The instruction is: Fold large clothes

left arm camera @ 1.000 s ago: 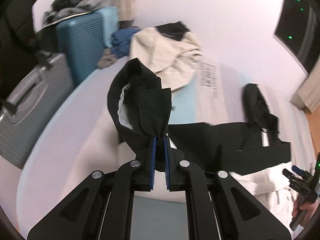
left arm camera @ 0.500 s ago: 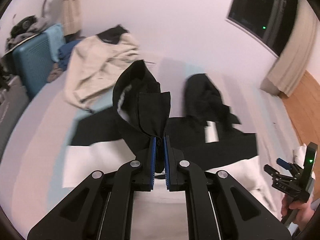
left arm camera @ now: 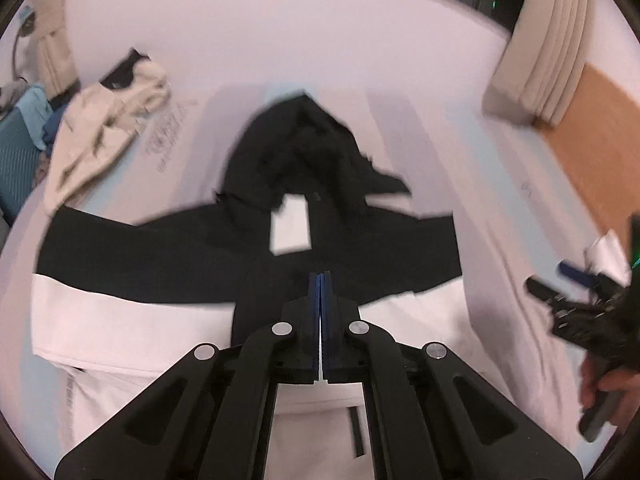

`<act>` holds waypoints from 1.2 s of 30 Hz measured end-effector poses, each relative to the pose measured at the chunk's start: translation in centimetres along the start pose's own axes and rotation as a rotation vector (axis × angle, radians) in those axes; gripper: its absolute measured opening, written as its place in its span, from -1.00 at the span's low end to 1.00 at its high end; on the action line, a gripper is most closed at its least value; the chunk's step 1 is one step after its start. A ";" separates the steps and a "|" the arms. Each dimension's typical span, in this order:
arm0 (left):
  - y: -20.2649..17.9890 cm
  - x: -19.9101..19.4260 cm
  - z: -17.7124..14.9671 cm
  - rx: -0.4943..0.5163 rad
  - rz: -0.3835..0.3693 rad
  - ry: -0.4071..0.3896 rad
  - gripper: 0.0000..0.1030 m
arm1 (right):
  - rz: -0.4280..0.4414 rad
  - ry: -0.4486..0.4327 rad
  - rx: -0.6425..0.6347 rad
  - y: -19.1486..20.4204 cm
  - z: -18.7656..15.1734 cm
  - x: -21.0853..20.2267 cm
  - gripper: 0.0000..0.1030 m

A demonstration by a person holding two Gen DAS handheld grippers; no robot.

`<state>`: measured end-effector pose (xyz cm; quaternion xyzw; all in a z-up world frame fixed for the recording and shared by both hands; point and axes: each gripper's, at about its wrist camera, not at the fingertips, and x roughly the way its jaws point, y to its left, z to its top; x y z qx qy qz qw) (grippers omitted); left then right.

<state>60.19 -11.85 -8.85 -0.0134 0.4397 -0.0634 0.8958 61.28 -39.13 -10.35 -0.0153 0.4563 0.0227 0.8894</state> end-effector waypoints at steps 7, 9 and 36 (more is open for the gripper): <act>-2.0 4.9 -2.2 -0.025 0.075 0.087 -1.00 | 0.019 0.020 -0.010 -4.1 -1.9 1.6 0.65; -0.9 5.5 -2.8 -0.023 0.141 0.096 -0.99 | 0.028 0.037 -0.007 -4.6 -2.3 1.9 0.65; 8.0 12.3 -6.2 -0.071 0.249 0.189 -0.49 | 0.066 0.074 0.049 -0.7 -2.3 3.5 0.66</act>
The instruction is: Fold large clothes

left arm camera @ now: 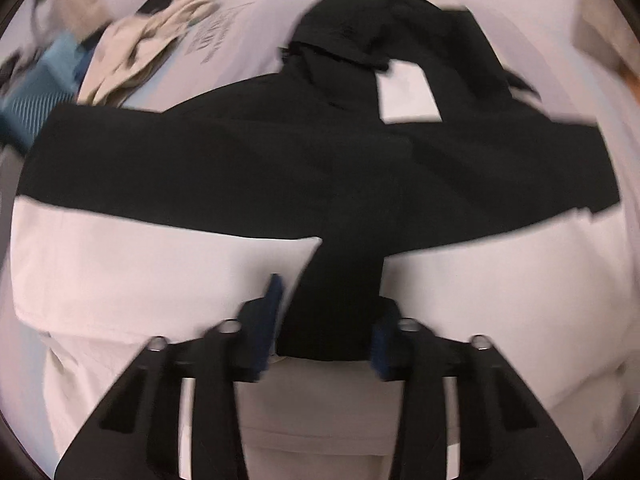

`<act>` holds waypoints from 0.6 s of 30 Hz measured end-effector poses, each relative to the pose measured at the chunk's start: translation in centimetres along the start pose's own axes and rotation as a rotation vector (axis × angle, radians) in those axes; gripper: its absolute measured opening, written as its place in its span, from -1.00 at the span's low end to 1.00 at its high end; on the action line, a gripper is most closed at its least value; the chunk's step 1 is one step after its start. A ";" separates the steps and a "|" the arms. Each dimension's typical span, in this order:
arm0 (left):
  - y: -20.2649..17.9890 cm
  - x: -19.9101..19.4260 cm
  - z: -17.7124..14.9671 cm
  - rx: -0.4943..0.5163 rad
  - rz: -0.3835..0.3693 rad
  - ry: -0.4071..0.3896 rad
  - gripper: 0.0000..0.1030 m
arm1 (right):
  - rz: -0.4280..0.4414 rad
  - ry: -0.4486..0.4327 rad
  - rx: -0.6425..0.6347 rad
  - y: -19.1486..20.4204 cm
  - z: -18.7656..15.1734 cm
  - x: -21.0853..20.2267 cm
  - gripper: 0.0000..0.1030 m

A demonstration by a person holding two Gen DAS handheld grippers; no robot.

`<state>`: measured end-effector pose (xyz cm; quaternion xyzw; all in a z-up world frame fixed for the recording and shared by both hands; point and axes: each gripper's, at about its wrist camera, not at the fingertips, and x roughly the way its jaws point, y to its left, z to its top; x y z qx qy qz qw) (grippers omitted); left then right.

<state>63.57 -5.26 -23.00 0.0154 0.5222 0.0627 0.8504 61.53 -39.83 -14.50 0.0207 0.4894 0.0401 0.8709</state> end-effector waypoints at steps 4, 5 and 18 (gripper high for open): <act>0.5 -1.5 1.0 -0.037 -0.022 -0.020 -0.78 | -0.004 0.017 0.021 -0.6 -0.5 0.4 0.66; 0.5 -2.1 1.3 -0.035 -0.031 -0.027 -0.79 | -0.003 0.019 0.024 -0.8 -0.6 0.4 0.66; -10.1 -9.0 2.8 0.017 -0.234 -0.070 -0.80 | -0.034 -0.016 0.041 -4.4 0.7 -1.0 0.66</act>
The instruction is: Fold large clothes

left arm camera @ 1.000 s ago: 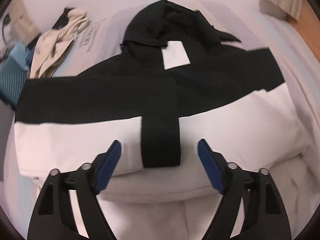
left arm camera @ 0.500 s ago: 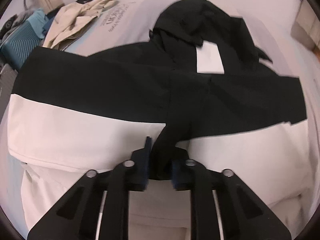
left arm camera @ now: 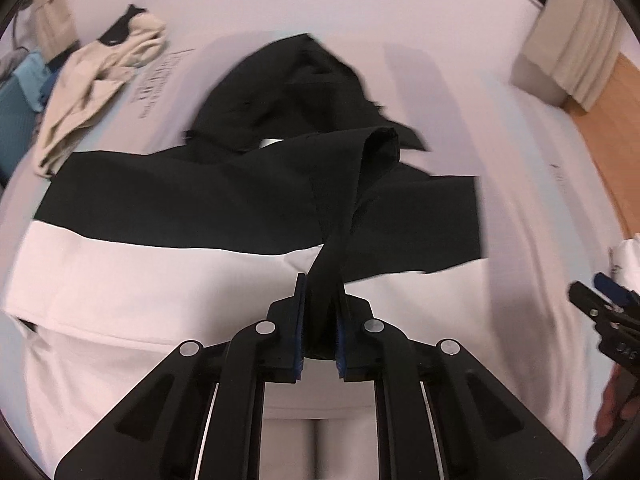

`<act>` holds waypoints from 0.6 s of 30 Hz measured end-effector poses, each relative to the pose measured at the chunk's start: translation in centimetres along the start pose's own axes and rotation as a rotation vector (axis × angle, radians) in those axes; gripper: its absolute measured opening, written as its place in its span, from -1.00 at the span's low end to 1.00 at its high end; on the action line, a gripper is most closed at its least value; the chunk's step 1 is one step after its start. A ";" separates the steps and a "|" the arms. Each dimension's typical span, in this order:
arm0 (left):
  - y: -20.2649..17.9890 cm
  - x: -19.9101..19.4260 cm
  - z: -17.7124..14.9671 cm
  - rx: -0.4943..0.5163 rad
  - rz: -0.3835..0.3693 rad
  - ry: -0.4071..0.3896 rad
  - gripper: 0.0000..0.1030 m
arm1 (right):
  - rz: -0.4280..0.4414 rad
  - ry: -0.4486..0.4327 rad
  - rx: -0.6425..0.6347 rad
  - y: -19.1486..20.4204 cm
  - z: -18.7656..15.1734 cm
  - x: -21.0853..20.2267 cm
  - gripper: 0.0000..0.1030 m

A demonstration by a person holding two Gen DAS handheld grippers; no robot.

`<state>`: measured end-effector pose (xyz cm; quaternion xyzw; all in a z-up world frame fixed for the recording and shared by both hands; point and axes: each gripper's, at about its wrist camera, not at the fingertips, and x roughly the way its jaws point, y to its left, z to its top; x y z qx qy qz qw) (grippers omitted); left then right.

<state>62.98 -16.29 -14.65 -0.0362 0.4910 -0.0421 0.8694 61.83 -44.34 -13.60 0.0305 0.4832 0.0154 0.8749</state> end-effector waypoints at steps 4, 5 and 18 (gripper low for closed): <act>-4.7 1.4 -0.4 0.001 -0.047 0.029 -0.80 | -0.023 -0.008 0.027 -2.5 0.1 -0.5 0.66; -5.9 1.6 -0.6 -0.001 -0.056 0.038 -0.80 | -0.030 -0.008 0.033 -3.1 0.0 -0.5 0.66; -16.0 8.1 -3.9 0.155 -0.029 0.134 -0.79 | -0.078 0.020 0.102 -8.6 -2.4 -0.7 0.66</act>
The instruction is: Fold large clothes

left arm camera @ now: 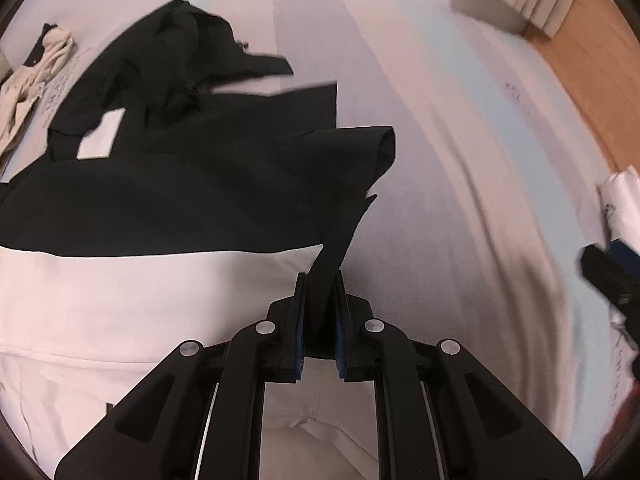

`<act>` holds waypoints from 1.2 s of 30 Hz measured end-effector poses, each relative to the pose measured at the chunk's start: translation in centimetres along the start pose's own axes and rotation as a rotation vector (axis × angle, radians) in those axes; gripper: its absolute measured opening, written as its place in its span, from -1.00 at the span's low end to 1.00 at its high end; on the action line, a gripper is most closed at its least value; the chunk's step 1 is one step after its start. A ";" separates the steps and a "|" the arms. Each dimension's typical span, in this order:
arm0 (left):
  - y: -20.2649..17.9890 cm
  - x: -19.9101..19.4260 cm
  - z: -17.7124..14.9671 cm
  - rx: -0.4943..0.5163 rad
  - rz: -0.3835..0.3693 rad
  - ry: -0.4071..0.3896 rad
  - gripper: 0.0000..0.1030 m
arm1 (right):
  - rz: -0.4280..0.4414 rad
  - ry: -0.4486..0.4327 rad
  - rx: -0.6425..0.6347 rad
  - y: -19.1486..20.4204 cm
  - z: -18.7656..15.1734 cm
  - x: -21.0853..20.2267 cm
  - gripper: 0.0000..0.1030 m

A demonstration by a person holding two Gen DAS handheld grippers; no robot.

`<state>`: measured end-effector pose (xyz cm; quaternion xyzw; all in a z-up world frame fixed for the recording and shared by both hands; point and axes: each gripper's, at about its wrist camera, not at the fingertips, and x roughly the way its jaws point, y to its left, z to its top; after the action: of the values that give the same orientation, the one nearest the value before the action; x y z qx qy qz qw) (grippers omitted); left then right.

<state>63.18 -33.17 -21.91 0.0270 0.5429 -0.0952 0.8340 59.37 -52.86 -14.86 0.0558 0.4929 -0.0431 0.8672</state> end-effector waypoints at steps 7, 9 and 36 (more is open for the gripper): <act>0.2 0.3 -0.1 0.055 0.003 0.001 -0.32 | -0.010 0.007 0.003 -0.2 -0.3 0.0 0.66; 0.5 0.0 0.0 0.058 0.002 -0.003 -0.09 | -0.009 0.007 0.006 0.1 -0.1 0.0 0.66; 31.5 -4.9 16.4 -0.051 0.021 -0.111 0.89 | 0.238 -0.072 -0.229 21.7 14.8 5.2 0.86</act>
<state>81.97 -4.08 -12.52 0.0062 0.4975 -0.0741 0.8643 77.39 -33.54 -10.60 0.0129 0.4531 0.1146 0.8840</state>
